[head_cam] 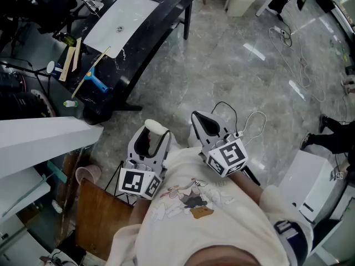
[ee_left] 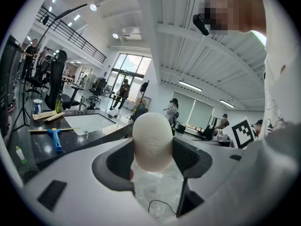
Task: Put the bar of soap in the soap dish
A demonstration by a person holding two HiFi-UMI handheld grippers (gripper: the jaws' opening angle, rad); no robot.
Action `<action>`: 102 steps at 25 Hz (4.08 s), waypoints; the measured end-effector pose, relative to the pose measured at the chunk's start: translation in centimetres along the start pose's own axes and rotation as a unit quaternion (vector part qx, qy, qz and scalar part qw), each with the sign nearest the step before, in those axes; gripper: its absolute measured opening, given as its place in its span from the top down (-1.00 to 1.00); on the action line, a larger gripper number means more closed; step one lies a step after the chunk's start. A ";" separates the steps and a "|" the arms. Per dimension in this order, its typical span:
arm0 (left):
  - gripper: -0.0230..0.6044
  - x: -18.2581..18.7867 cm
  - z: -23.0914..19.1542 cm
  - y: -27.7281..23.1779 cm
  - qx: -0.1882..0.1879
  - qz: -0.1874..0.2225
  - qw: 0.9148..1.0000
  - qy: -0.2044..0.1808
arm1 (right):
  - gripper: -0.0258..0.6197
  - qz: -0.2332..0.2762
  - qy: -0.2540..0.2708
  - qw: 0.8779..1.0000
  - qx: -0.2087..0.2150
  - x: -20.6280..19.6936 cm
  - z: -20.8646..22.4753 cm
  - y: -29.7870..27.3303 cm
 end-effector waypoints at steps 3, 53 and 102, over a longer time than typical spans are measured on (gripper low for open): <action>0.09 -0.4 0.7 -0.2 0.004 -0.001 1.000 0.022 | 0.90 -0.015 0.012 0.999 0.029 -0.2 -0.4 0.8; 0.09 9.3 -18.0 -29.4 -0.033 -0.006 0.998 0.046 | 0.90 -0.030 -0.035 0.998 -0.040 5.7 16.8 -28.2; 0.09 19.3 -29.5 -69.2 0.124 -0.009 0.990 -0.059 | 0.90 -0.031 -0.040 0.990 0.129 18.7 50.7 -57.6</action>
Point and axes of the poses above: the fingertips, and each gripper's own axes: y backward along the fingers, z to its right, x out of its top, the point moved 5 cm from there along y, backward along the fingers, and after that the axes turned 11 degrees about z, right-handed, at the moved point
